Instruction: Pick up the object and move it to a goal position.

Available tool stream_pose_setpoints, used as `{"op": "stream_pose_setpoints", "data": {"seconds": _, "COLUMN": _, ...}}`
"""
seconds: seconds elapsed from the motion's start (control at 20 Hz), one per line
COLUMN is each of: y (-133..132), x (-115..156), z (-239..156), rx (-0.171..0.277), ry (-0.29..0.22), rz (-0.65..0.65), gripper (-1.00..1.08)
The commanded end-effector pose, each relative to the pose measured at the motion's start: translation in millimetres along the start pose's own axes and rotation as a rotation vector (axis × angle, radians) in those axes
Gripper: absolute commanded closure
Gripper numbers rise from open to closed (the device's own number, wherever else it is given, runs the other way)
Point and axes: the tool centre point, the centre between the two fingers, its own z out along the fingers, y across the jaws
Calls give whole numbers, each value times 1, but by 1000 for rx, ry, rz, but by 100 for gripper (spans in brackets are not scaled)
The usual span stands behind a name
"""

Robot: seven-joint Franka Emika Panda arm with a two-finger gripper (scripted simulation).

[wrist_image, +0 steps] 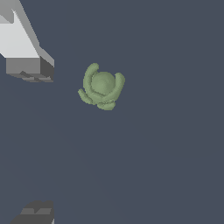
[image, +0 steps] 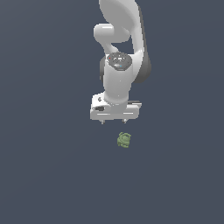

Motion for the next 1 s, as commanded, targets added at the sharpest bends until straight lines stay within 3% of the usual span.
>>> {"op": "stream_pose_setpoints", "data": {"seconds": 0.0, "y": 0, "x": 0, "z": 0, "rx": 0, "ry": 0, "rz": 0, "gripper": -92}}
{"op": "stream_pose_setpoints", "data": {"seconds": 0.45, "y": -13, "x": -5, "z": 7, "rx": -11, "ry": -28, "rz": -1, "gripper": -92}}
{"op": "stream_pose_setpoints", "data": {"seconds": 0.95, "y": -17, "x": -1, "z": 13, "rx": -6, "ry": -27, "rz": 33, "gripper": -92}}
